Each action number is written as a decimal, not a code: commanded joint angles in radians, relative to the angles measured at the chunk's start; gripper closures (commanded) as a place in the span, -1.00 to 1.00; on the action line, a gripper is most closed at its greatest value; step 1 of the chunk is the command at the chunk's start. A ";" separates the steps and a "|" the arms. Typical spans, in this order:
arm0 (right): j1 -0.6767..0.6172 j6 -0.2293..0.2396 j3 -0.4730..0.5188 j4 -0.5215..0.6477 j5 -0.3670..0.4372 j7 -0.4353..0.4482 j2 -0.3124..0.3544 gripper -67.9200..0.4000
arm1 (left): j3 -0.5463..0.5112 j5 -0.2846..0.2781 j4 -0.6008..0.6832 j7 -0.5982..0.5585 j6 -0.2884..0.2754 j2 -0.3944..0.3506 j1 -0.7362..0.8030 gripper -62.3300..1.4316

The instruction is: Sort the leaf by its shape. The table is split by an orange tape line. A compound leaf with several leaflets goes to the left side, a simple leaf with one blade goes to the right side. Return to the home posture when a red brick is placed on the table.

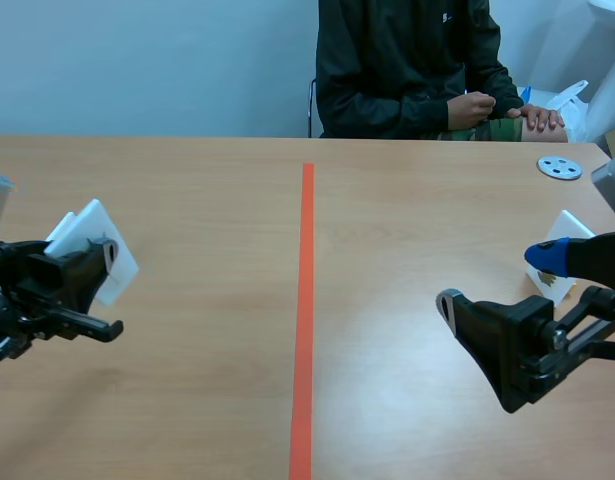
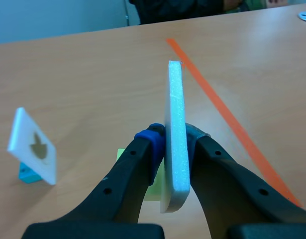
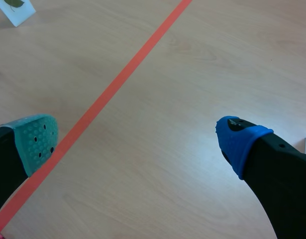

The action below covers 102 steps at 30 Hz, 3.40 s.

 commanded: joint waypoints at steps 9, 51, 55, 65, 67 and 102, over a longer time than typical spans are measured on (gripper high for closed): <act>0.012 0.000 0.011 0.003 0.010 0.015 0.005 -1.00 | -0.032 -0.006 -0.117 -0.014 0.046 0.004 -0.055 0.83; 0.012 0.000 0.011 0.003 0.010 0.015 0.005 -1.00 | -0.032 -0.080 -0.684 -0.122 0.116 0.005 -0.396 0.53; 0.012 0.000 0.011 0.003 0.010 0.015 0.005 -1.00 | -0.032 -0.080 -0.683 -0.129 0.117 0.004 -0.396 0.00; 0.012 0.000 0.011 0.003 0.010 0.015 0.005 -1.00 | -0.074 -0.080 -0.623 -0.141 0.112 -0.004 -0.383 -0.96; 0.012 0.000 0.011 0.003 0.010 0.015 0.005 -1.00 | -0.075 -0.081 -0.568 -0.134 0.108 -0.015 -0.359 -1.00; 0.012 0.000 0.011 0.003 0.010 0.015 0.005 -1.00 | 0.120 -0.083 0.201 0.089 -0.221 -0.095 0.158 -1.00</act>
